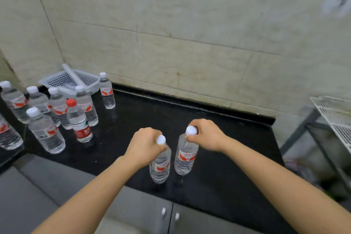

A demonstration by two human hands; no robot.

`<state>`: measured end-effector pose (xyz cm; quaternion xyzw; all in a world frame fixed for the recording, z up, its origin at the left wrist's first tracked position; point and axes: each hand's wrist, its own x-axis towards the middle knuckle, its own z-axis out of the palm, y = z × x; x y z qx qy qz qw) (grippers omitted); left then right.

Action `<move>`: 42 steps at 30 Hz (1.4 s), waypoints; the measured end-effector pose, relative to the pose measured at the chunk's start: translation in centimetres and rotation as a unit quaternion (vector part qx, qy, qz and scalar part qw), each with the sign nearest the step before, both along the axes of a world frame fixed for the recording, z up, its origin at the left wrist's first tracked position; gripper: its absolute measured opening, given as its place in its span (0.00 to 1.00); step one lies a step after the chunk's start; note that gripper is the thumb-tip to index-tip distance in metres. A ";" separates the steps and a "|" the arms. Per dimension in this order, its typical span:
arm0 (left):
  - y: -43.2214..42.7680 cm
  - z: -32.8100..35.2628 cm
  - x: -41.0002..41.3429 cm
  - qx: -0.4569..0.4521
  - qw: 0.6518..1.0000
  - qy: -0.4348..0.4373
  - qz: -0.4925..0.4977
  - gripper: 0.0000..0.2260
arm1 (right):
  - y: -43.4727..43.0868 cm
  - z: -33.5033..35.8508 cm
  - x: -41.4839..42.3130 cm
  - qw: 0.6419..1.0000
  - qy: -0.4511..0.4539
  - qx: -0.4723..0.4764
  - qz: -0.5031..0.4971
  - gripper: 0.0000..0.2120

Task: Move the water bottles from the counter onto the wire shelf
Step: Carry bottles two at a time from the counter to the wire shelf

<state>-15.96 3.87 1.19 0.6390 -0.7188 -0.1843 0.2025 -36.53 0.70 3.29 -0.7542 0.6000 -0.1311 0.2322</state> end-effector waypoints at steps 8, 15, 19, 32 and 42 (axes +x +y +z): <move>3.4 5.2 -11.3 -0.056 0.992 0.068 -0.095 0.05 | 6.8 5.7 -11.8 0.993 -0.028 -0.072 -0.088 0.08; 6.1 10.9 -23.9 -0.088 0.977 0.108 -0.164 0.05 | 11.3 10.3 -24.3 0.984 -0.038 -0.118 -0.130 0.08; 7.3 14.8 -32.5 -0.130 0.969 0.101 -0.184 0.20 | 13.8 13.8 -32.5 0.973 -0.063 -0.175 -0.133 0.07; 5.4 22.2 -57.6 -0.133 0.924 0.253 -0.253 0.14 | 17.6 20.1 -57.2 0.941 -0.065 -0.263 -0.203 0.04; -0.2 19.6 -74.9 -0.084 0.883 0.273 -0.371 0.17 | 15.5 18.7 -72.5 0.919 -0.013 -0.260 -0.297 0.06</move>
